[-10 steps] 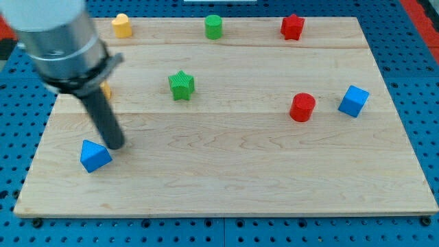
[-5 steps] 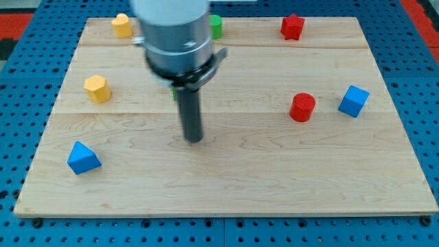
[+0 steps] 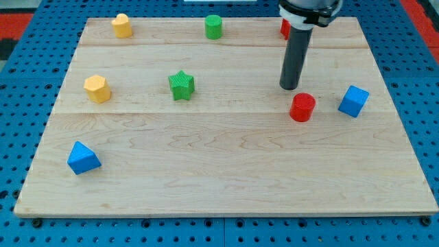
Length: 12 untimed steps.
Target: Push red circle to the bottom centre
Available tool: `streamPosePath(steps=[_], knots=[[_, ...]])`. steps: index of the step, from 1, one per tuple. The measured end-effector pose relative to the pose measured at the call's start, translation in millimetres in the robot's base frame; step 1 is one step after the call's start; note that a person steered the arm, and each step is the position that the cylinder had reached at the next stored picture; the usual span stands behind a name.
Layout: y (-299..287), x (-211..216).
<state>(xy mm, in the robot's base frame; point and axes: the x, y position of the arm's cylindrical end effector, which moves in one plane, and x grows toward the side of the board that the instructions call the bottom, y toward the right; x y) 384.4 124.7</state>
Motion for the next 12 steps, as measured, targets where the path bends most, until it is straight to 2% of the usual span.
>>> streamPosePath(steps=[2,4,7,8,10,11,12], knots=[[10,0],[53,3],[20,24],[-5,55],[4,78],[-23,85],[-8,92]])
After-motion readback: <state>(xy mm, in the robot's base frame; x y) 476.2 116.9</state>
